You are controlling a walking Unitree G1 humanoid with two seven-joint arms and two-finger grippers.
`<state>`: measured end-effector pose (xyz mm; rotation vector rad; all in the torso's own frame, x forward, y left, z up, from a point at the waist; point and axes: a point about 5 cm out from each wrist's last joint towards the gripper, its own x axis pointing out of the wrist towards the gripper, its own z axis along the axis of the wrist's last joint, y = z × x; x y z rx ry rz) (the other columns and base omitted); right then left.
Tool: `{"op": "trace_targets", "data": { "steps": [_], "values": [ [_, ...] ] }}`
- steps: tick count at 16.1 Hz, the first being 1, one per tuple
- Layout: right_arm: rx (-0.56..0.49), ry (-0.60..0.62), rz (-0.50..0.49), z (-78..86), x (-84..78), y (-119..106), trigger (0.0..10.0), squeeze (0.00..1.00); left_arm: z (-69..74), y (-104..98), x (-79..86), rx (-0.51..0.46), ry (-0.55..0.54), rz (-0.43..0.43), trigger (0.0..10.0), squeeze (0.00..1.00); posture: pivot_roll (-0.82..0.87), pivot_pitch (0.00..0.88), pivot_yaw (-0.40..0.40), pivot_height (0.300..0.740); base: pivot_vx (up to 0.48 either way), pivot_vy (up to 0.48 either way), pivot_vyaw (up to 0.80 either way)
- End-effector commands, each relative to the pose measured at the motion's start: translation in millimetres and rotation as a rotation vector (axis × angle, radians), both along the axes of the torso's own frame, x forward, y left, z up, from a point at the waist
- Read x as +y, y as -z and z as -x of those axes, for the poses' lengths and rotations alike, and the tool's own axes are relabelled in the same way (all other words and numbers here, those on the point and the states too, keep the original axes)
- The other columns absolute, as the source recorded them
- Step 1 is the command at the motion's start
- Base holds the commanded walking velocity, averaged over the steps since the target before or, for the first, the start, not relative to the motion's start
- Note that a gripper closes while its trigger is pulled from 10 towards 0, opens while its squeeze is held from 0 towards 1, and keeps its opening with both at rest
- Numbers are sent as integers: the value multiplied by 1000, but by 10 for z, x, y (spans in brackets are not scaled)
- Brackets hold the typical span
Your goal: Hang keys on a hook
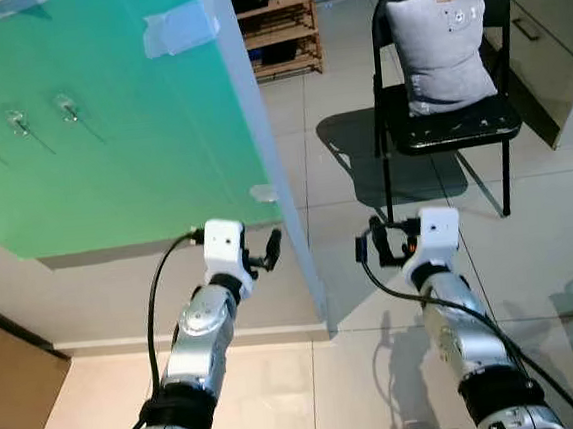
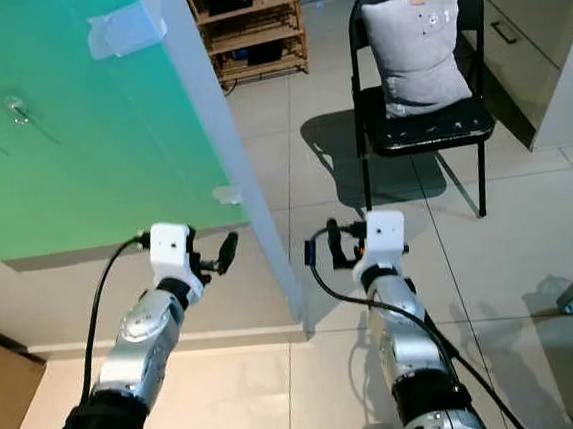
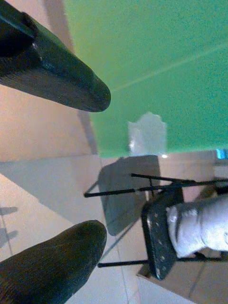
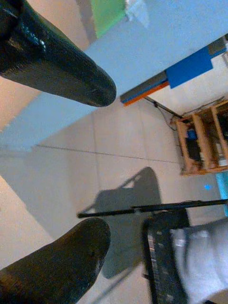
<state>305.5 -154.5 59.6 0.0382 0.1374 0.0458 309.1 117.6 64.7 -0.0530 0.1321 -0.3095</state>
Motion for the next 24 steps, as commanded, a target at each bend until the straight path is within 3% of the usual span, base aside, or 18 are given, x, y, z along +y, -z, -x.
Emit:
{"op": "trace_targets", "data": {
  "steps": [1,4,6,7,9,17,24],
  "values": [
    [-35,-19,36,4,28,-46,10000,0,39,22,135,-14,-21,-13,10000,0,-280,0,219,740,0,0,0],
    [6,-29,104,134,-281,16,10000,0,252,203,394,14,-122,-33,10000,0,-260,0,140,740,0,0,0],
    [6,-46,103,99,-270,-12,10000,0,268,237,340,20,-122,-18,10000,0,-263,0,121,740,0,0,0],
    [-7,-76,113,44,-226,-65,10000,0,259,228,198,8,-109,3,10000,0,-265,0,91,740,0,0,0],
    [-9,-80,106,4,-176,-72,10000,0,191,146,83,-18,-76,30,10000,0,-266,0,98,740,0,0,0],
    [25,-33,61,40,-160,50,10000,0,65,60,-10,-35,-8,-6,10000,0,-282,0,135,740,0,0,0],
    [77,-22,31,92,-164,170,10000,0,41,70,-6,-9,17,18,10000,0,-290,0,156,740,0,455,-63]
  ]
}}
